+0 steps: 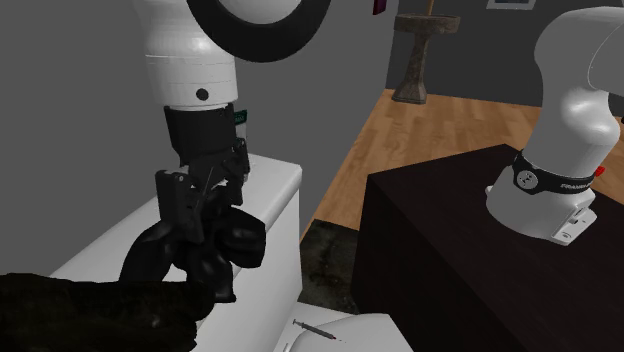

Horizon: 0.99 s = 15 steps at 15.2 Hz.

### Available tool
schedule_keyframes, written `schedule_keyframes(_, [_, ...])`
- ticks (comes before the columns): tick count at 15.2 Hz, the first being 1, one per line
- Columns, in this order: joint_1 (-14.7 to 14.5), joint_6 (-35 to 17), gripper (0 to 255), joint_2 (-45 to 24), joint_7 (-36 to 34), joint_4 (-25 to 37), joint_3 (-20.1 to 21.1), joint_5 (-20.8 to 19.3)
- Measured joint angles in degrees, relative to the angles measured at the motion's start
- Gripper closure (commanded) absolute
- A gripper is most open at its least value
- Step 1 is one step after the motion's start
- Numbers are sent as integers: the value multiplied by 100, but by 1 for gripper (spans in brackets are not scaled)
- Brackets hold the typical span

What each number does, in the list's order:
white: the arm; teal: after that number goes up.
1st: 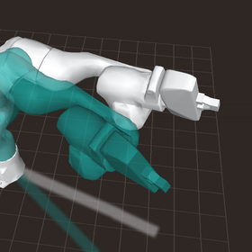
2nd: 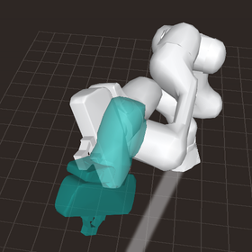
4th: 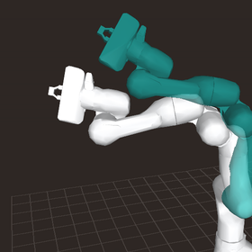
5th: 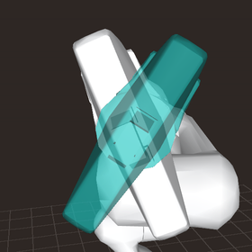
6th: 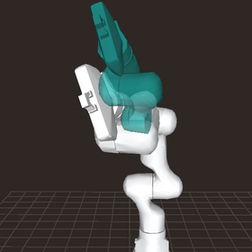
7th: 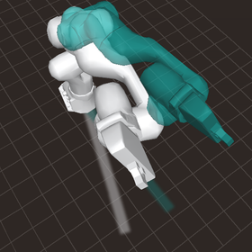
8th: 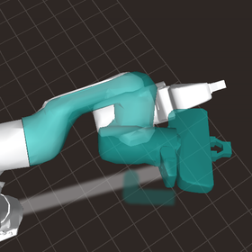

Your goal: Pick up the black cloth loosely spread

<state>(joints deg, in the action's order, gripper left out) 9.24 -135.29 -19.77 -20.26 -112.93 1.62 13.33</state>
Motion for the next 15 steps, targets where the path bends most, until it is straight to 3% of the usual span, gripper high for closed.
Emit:
schedule_keyframes(1, [-2,-26,255,-17,2,-9,2,4])
schedule_keyframes(15, [-9,139,255,110,-44,36,-8,-25])
